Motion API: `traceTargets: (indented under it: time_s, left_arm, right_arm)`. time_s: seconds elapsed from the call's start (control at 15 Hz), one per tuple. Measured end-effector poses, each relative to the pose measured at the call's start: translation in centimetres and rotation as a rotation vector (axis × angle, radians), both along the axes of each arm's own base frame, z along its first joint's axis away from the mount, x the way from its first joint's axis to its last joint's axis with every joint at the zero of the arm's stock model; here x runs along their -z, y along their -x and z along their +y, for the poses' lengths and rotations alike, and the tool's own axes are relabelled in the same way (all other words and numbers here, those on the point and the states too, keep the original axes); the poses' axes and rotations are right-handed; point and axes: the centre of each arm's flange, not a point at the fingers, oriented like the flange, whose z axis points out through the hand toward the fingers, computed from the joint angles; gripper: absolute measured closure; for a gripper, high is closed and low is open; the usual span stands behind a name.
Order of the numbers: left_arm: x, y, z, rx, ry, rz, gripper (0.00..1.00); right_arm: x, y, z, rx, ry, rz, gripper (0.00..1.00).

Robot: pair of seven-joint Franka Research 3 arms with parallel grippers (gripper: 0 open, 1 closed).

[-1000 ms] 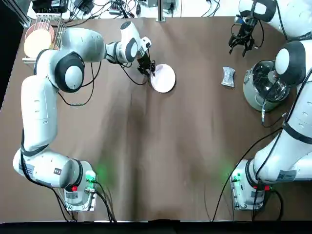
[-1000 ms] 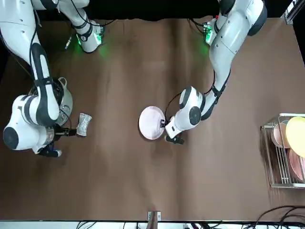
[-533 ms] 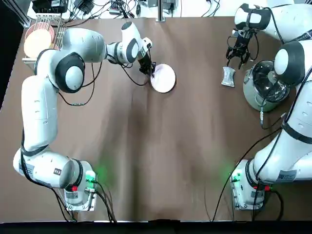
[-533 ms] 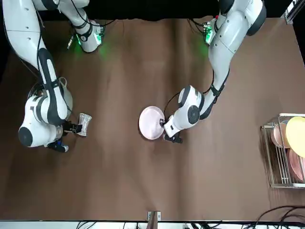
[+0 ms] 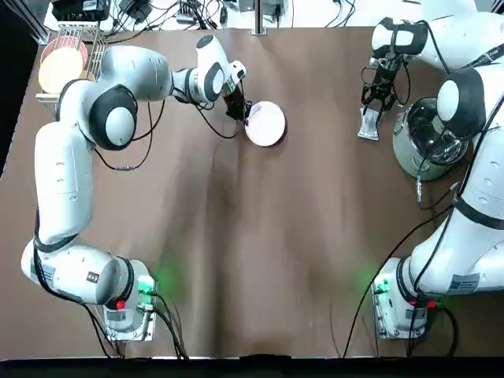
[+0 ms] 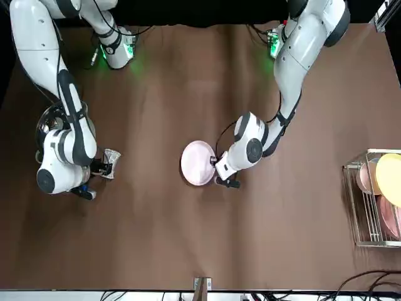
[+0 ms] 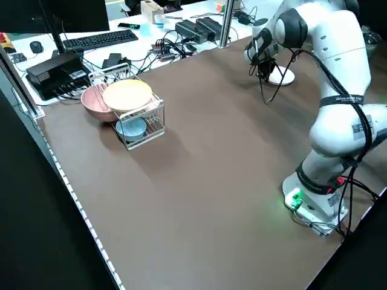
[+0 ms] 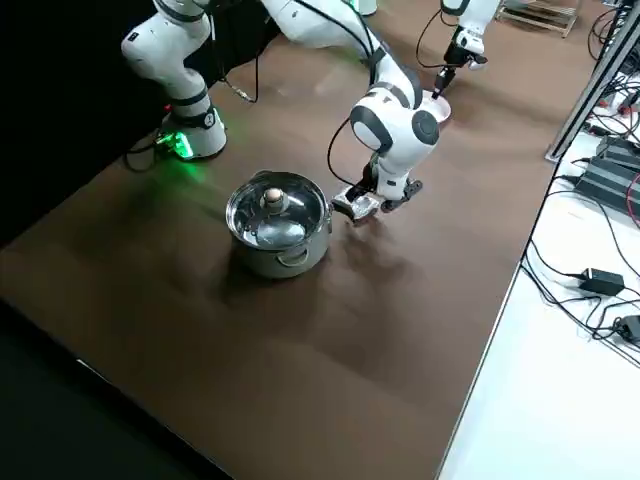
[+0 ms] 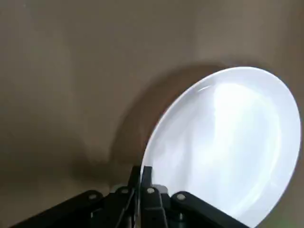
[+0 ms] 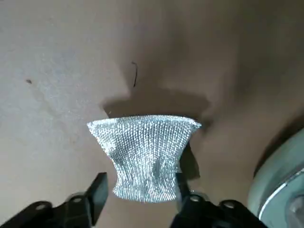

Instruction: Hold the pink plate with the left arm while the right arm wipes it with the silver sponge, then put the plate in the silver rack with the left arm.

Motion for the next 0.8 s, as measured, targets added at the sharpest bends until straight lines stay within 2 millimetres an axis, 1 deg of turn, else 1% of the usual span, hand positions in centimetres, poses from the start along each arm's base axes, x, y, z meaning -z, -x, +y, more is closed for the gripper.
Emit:
traceTargets:
  time_s: [0.4, 0.6, 0.67, 0.73, 0.8]
  left_arm:
    - [-0.1, 0.1, -0.2, 0.033, -0.019, -0.024, 0.97]
    - [-0.3, 0.2, -0.4, 0.045, -0.045, -0.043, 0.97]
    - [-0.4, 0.3, -0.7, 0.047, -0.055, -0.049, 0.97]
    - [-0.5, 0.4, -0.9, 0.048, -0.068, -0.056, 0.97]
    - [-0.6, 0.5, -1.1, 0.049, -0.081, -0.063, 0.97]
  right_arm:
    - [1.7, 0.3, 0.1, 0.000, 0.003, 0.016, 0.37]
    - [2.5, 0.5, 0.1, 0.000, 0.004, 0.028, 0.43]
    - [2.7, 0.5, 0.1, 0.000, 0.004, 0.031, 0.43]
    - [2.8, 0.5, 0.1, 0.001, 0.004, 0.032, 0.45]
    - [2.8, 0.5, 0.1, 0.001, 0.004, 0.033, 0.45]
